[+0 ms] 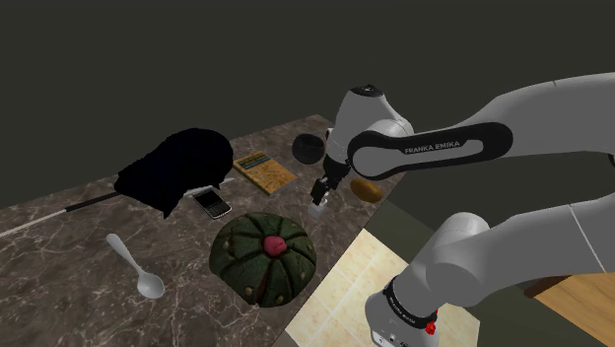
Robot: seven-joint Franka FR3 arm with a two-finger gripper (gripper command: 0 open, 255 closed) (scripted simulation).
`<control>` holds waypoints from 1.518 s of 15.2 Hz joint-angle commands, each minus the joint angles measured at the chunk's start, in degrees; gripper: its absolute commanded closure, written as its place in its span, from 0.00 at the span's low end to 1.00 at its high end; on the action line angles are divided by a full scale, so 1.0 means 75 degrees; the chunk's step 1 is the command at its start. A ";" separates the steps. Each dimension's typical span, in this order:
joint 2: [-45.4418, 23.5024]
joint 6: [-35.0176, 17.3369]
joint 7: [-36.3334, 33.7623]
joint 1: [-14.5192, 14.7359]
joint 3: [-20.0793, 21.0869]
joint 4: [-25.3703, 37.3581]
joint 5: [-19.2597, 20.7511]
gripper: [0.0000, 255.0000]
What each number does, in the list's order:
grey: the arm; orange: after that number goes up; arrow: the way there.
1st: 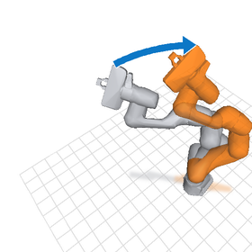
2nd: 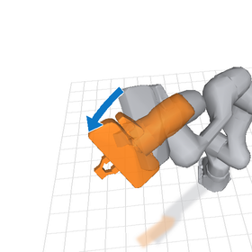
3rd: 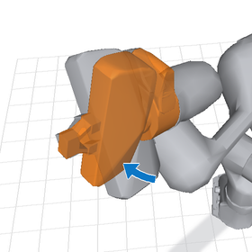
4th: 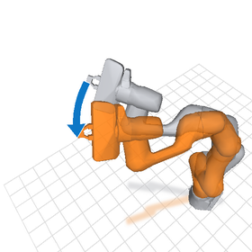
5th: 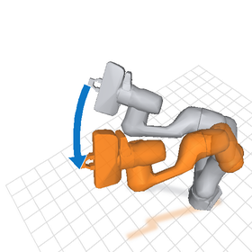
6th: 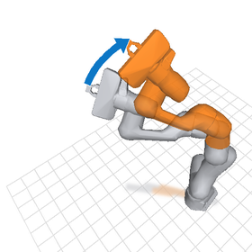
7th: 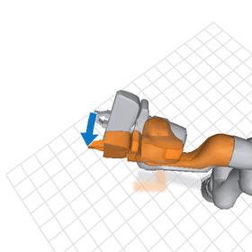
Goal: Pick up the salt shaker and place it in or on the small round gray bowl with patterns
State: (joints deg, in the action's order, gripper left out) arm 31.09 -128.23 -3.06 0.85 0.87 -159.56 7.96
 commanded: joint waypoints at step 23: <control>0.0638 0.1382 0.0175 0.0057 -0.0010 0.0751 -0.0121 1.00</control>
State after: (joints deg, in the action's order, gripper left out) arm 35.55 -118.74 -2.00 1.35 0.92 -154.46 7.03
